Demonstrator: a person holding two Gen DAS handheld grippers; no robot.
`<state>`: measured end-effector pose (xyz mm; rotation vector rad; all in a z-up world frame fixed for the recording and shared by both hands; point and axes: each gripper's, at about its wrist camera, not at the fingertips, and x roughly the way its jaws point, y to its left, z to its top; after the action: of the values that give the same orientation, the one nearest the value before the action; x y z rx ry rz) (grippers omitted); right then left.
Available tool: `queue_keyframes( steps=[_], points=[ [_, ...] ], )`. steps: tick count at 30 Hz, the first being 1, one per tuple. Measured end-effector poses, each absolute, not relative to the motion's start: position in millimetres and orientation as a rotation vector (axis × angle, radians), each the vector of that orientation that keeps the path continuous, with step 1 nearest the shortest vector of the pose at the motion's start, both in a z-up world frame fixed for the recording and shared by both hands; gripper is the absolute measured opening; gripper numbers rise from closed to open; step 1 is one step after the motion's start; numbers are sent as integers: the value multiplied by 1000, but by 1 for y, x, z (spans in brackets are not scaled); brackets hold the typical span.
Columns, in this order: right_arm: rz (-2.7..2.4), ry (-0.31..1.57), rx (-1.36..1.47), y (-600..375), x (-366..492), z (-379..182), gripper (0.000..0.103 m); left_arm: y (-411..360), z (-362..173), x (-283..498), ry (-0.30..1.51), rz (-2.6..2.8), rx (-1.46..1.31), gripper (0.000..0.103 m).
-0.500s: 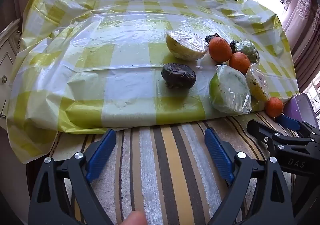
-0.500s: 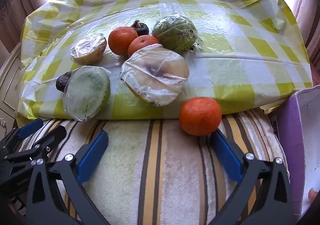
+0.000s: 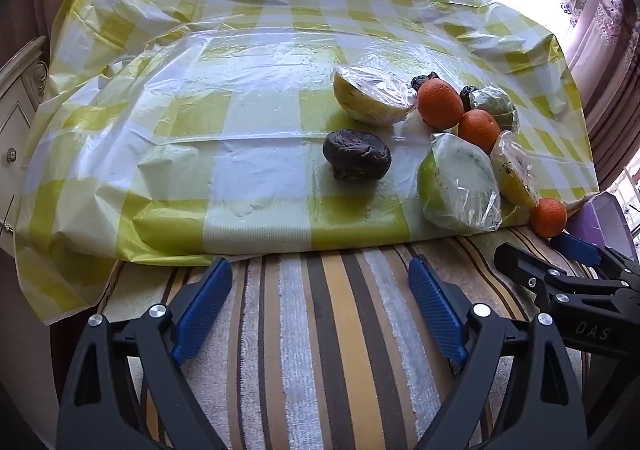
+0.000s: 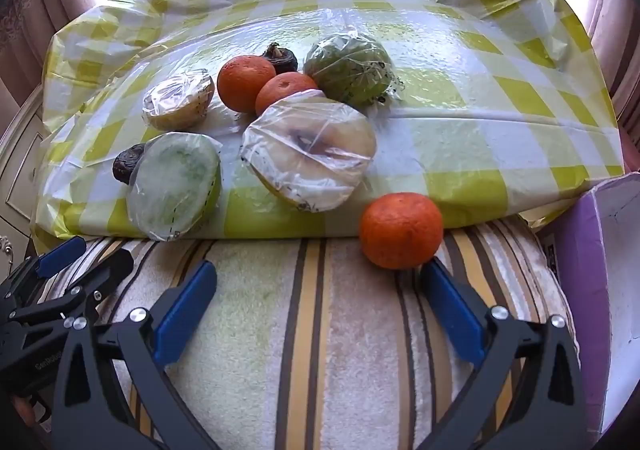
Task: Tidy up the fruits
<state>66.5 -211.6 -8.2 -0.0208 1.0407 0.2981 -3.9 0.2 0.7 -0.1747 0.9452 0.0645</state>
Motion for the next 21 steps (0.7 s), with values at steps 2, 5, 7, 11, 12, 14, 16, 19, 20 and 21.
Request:
queue_keyframes(
  steps=[2, 5, 7, 11, 12, 14, 16, 19, 20, 21],
  points=[
    [299, 1032, -16, -211, 65, -8, 102, 0, 0, -5, 942, 58, -174, 85],
    [298, 1014, -12, -211, 61, -8, 102, -1, 1, -5, 939, 57, -176, 85],
    [298, 1002, -7, -212, 60, -10, 102, -2, 1, -4, 938, 64, -169, 86],
    [290, 1001, -23, -210, 61, -10, 102, -1, 5, -3, 945, 67, -164, 87],
    [288, 998, -25, -208, 59, -11, 102, -1, 6, -2, 946, 68, -164, 87],
    [289, 999, -22, -209, 59, -11, 102, -2, 6, -1, 947, 70, -161, 87],
    [290, 1000, -20, -207, 59, -10, 102, -2, 4, -2, 946, 69, -162, 87],
    [290, 999, -20, -209, 58, -10, 102, -1, 3, -2, 945, 68, -162, 87],
    [290, 999, -20, -209, 59, -10, 102, -2, 3, -2, 944, 68, -161, 87],
    [290, 999, -20, -209, 59, -10, 102, -1, 3, -2, 944, 68, -162, 87]
  ],
)
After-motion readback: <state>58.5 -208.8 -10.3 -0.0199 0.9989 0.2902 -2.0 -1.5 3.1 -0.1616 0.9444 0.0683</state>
